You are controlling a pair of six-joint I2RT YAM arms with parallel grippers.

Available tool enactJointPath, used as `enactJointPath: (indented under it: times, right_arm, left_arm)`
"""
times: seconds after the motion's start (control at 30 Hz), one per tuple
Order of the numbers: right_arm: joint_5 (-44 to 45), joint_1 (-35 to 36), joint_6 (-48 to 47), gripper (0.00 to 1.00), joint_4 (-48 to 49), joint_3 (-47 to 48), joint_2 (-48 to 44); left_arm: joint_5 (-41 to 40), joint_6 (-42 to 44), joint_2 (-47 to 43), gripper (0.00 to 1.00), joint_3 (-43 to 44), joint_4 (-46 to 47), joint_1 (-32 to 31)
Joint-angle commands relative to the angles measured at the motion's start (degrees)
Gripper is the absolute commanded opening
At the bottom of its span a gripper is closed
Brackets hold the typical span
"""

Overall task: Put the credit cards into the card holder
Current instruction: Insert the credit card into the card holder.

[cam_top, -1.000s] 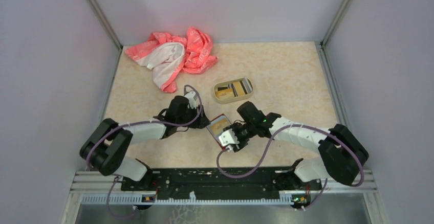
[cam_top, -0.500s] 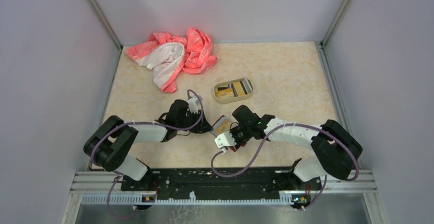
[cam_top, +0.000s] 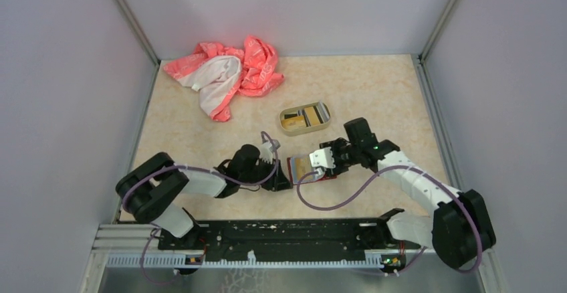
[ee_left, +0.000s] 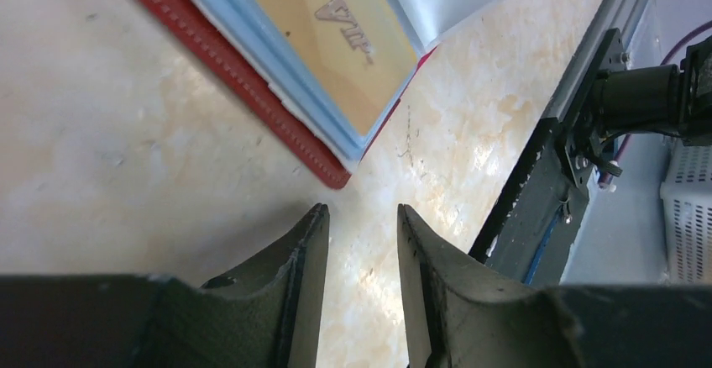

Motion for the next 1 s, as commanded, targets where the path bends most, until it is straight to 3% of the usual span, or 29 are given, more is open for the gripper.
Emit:
enactJointPath:
  times: [0.0,0.1,0.17,0.3,0.53,0.7,0.97]
  right_arm:
    - [-18.1,-4.0,10.9,0.58,1.5,1.7,-5.2]
    - [-27.3,-4.0,18.1,0.58,3.7,1.5,-3.1]
    - [-29.2,-3.9,22.4,0.52,5.2,1.9,0.0]
    - [-20.7,-3.2,38.1,0.37,13.4,2.9,5.3]
    - [-12.5,-2.6,38.9,0.22,9.8,6.4,12.8]
    - [-8.9,-1.5,38.7,0.17,8.4,7.6,16.2]
    - [-6.4,0.7,40.6,0.15,6.5,10.0,21.7]
  left_arm:
    - [-7.0,-0.7,-8.8,0.42,-4.4,1.4,-0.3]
    - [-10.0,0.3,-15.1,0.45,-6.0,1.6,-0.2]
    - [-11.4,-0.4,-17.8,0.49,-7.0,3.1,-0.2]
    - [-12.3,-2.8,-17.8,0.52,-8.4,9.5,-0.2]
    - [-10.7,-7.2,-8.0,0.48,-5.6,15.5,0.2]
    - [-10.9,-8.4,-3.0,0.39,-3.4,15.8,0.3]
    - [-10.6,-9.6,-0.2,0.39,-2.3,16.1,0.4]
